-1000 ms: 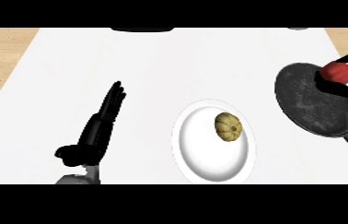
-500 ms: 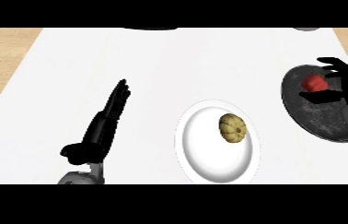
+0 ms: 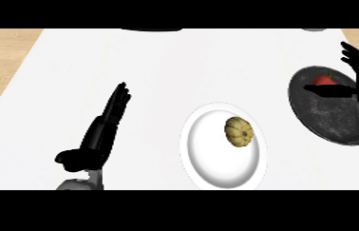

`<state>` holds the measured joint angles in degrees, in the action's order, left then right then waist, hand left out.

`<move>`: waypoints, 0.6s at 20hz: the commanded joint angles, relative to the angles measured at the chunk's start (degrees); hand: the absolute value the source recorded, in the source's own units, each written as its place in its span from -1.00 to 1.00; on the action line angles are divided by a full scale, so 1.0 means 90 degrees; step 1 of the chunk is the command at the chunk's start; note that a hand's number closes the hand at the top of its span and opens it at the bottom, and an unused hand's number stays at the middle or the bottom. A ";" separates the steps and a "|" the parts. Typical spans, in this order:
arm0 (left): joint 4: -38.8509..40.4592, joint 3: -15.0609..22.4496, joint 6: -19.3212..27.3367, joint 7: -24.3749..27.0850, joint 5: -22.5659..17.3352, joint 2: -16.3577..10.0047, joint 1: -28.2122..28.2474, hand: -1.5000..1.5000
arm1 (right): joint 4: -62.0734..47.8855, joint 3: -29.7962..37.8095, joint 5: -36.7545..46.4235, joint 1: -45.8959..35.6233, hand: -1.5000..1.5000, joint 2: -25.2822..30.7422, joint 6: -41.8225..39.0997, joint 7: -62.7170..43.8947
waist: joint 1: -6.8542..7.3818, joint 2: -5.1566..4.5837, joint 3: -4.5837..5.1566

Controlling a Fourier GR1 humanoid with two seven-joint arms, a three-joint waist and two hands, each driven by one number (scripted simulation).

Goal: Pick the bell pepper from the plate and place it in the pan

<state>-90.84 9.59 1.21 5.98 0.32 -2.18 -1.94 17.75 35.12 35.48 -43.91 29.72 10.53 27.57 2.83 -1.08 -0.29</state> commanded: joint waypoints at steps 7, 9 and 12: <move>0.0224 -0.0311 -0.0066 0.0064 -0.0140 -0.0095 -0.0073 0.00 | -0.0480 0.1062 -0.1357 0.0412 -1.00 0.0902 -0.1927 0.0861 | -0.0233 0.0065 0.0018; -0.0013 -0.0107 0.0100 -0.0183 0.0015 0.0034 -0.0006 0.00 | -0.0596 0.1122 -0.1470 0.0817 -1.00 0.1281 -0.2736 0.1215 | -0.0240 0.0069 0.0011; -0.0219 -0.0145 -0.0082 -0.0010 -0.0021 -0.0168 0.0337 0.00 | -0.0718 0.1037 -0.1530 0.1026 -1.00 0.1336 -0.3504 0.1386 | -0.0196 0.0075 0.0013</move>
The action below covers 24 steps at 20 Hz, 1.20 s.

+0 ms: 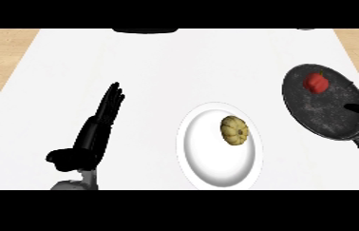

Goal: Pick the bell pepper from the plate and place it in the pan

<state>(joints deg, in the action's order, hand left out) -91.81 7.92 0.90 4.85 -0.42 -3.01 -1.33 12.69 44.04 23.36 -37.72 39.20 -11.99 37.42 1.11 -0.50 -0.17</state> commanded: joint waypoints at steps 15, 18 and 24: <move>0.0244 -0.0018 0.0055 0.0313 0.0131 0.0170 0.0105 0.00 | 0.0653 -0.0635 -0.0411 0.1669 -1.00 0.0354 -0.1794 0.1588 | -0.0094 0.0043 0.0013; 0.0189 0.0161 0.0196 0.0096 0.0311 0.0294 0.0131 0.00 | 0.0747 -0.0721 -0.0564 0.1588 -1.00 0.0429 -0.1856 0.1249 | -0.0088 0.0048 0.0014; 0.0095 -0.0249 -0.0259 0.0107 -0.0115 -0.0059 0.0085 0.00 | 0.0643 -0.0928 -0.0601 0.2075 -1.00 0.0356 -0.1554 0.1850 | -0.0069 0.0037 0.0008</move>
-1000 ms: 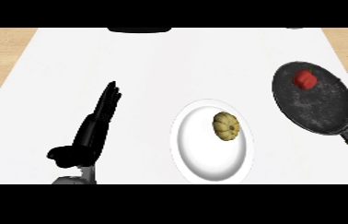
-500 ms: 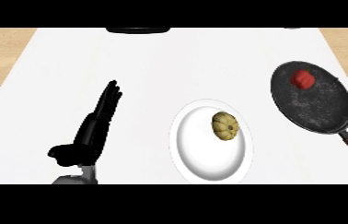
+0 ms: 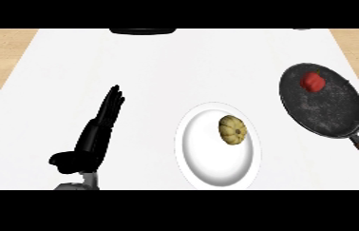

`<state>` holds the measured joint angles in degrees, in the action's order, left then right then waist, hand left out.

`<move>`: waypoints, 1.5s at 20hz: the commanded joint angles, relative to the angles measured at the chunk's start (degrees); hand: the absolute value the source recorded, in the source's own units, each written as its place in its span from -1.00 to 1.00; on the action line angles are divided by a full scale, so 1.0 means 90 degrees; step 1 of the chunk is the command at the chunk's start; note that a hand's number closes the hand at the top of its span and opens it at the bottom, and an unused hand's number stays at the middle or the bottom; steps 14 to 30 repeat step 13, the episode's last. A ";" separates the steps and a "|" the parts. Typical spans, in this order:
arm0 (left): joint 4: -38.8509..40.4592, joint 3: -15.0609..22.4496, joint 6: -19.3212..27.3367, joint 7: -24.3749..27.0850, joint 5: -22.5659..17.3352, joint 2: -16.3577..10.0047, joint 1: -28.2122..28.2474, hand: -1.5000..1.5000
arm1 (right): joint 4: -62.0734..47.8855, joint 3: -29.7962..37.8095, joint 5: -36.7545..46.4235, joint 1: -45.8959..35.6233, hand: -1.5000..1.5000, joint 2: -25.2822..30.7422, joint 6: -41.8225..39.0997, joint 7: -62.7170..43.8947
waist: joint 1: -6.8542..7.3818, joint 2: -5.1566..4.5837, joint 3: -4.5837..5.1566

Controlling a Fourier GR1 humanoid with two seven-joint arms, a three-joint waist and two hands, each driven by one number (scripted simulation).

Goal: Pick the bell pepper from the plate and place it in the pan

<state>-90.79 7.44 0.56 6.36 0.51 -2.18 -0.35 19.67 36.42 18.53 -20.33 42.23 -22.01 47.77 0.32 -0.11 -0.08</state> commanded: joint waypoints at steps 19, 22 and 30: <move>0.0376 -0.0484 -0.0319 0.0103 -0.0259 -0.0192 -0.0332 0.00 | 0.0327 -0.0489 -0.0324 0.0063 -1.00 0.0178 0.0330 0.0532 | 0.0012 -0.0006 0.0001; 0.0376 -0.0484 -0.0319 0.0103 -0.0259 -0.0192 -0.0332 0.00 | 0.0327 -0.0489 -0.0324 0.0063 -1.00 0.0178 0.0330 0.0532 | 0.0012 -0.0006 0.0001; 0.0376 -0.0484 -0.0319 0.0103 -0.0259 -0.0192 -0.0332 0.00 | 0.0327 -0.0489 -0.0324 0.0063 -1.00 0.0178 0.0330 0.0532 | 0.0012 -0.0006 0.0001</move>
